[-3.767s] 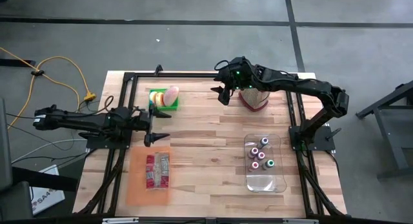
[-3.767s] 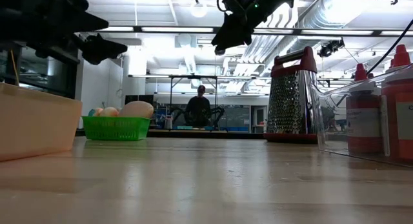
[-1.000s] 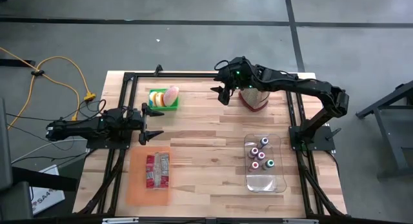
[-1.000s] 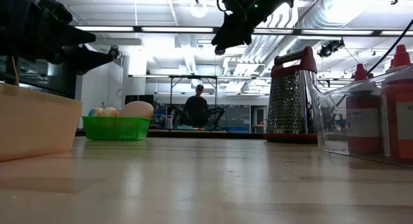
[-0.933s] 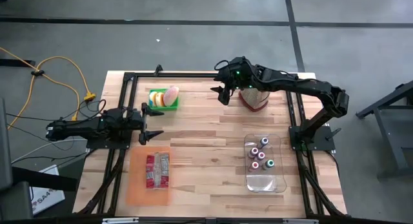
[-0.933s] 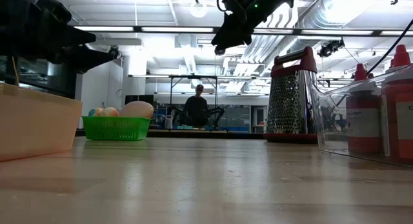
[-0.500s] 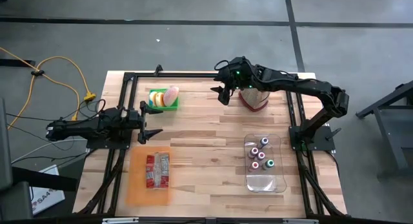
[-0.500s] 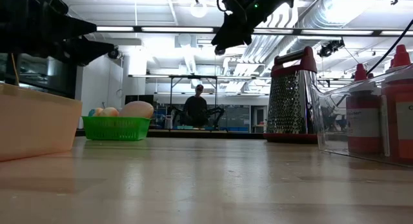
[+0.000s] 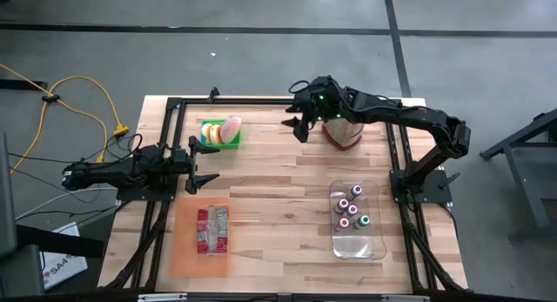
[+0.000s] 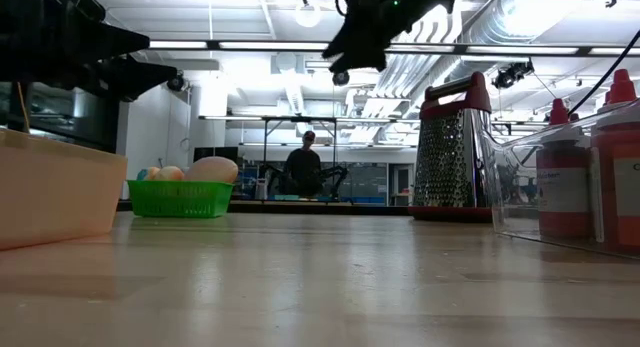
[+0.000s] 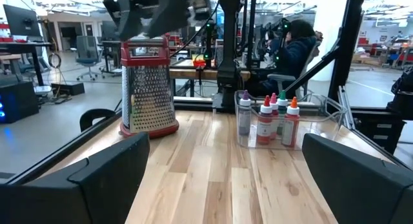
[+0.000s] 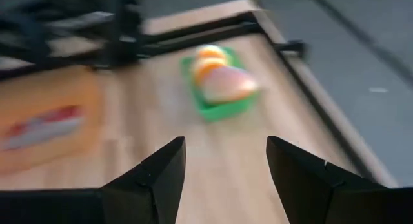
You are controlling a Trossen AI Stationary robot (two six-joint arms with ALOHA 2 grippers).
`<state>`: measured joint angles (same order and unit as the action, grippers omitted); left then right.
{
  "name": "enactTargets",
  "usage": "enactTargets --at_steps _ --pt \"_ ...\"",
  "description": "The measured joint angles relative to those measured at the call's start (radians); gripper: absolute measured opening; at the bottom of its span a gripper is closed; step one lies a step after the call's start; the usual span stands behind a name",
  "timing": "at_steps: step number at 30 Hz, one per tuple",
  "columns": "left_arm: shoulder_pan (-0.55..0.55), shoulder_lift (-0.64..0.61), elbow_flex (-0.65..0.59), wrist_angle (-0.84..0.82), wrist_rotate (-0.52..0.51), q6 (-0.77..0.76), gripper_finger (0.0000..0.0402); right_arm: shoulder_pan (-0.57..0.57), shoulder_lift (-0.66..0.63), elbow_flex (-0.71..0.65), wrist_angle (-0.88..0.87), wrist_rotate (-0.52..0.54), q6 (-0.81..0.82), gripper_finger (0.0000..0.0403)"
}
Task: Pick & Place Food Item
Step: Return to Home Position
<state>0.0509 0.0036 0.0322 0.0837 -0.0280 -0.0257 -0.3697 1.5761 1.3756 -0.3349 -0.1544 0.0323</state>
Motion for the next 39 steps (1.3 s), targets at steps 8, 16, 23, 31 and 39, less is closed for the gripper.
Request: enactTargets --at_steps 8,16,23,31,39 --pt "0.000 0.000 0.000 0.000 0.000 0.000 0.0398 0.046 0.000 0.000 0.018 -0.216 0.029 0.0205" --pt "0.000 0.000 0.001 0.000 0.000 0.000 0.0398 0.060 -0.084 -0.021 -0.062 -0.153 0.050 0.0205" --pt "0.000 0.000 0.001 0.000 0.001 0.000 0.0398 0.074 -0.236 -0.219 0.038 -0.121 0.062 0.0205" --pt "0.000 0.000 0.001 0.000 0.001 0.000 0.0398 0.074 -0.462 -0.558 0.281 -0.006 0.107 0.0205" --pt "0.000 0.000 0.001 0.000 0.001 0.000 0.0398 0.074 -0.630 -0.792 0.460 0.022 0.148 0.0205"
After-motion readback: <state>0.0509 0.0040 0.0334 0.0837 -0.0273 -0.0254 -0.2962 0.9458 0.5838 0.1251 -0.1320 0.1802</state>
